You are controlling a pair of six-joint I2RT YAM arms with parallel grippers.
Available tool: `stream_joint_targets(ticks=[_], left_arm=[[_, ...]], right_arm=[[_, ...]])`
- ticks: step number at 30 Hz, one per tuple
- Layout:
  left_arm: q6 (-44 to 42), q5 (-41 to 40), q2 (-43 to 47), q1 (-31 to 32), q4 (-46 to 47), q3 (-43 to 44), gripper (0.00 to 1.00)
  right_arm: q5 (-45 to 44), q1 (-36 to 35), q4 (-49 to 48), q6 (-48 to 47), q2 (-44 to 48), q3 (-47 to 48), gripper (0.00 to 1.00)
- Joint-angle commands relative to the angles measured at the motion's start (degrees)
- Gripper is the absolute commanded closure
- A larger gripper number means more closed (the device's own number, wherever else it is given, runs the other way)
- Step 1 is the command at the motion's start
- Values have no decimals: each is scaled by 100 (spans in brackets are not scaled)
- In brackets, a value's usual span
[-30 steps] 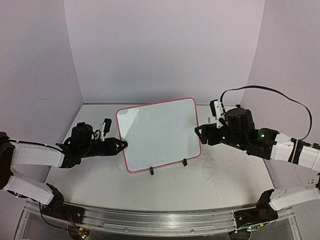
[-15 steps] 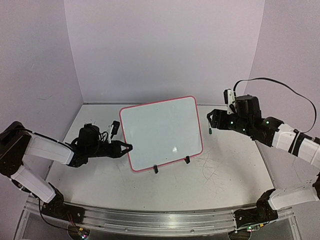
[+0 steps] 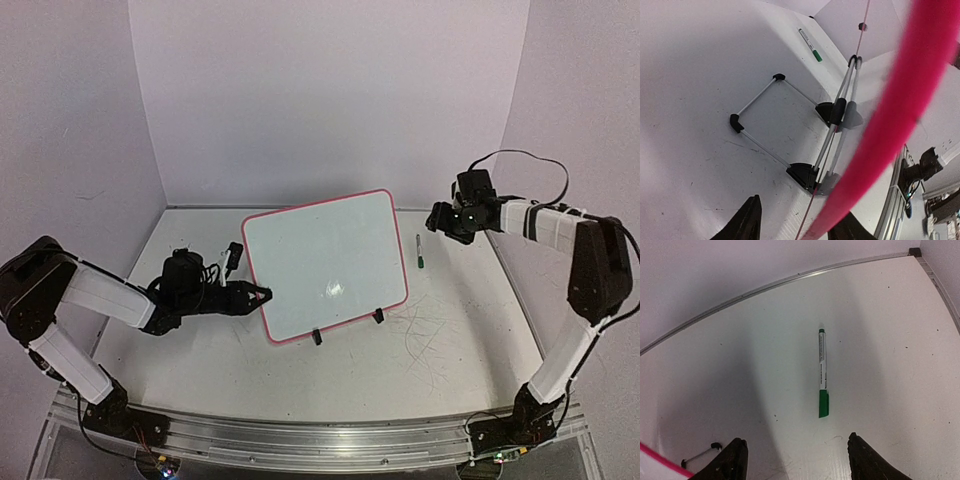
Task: Write a sentence on the whiteboard
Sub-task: Move the whiteboard to the center of the board.
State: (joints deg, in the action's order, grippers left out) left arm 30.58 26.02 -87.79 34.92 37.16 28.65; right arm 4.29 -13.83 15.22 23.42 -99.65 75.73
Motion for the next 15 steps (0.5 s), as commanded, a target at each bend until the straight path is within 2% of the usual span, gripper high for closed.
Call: stream_joint_targets(ticks=[1, 6, 7, 15], left_arm=[[111, -245, 388, 8, 162, -121, 47], [264, -318, 790, 9, 29, -243, 19], [305, -334, 889, 7, -5, -269, 16], [371, -754, 1807, 16, -664, -405, 13]], right_arm=[[-166, 62, 952, -536, -1215, 1483, 31], [-318, 70, 1551, -807, -2478, 2744, 33], [-309, 70, 1576, -822, -2637, 2894, 34], [-419, 66, 1893, -934, -3596, 3818, 44]])
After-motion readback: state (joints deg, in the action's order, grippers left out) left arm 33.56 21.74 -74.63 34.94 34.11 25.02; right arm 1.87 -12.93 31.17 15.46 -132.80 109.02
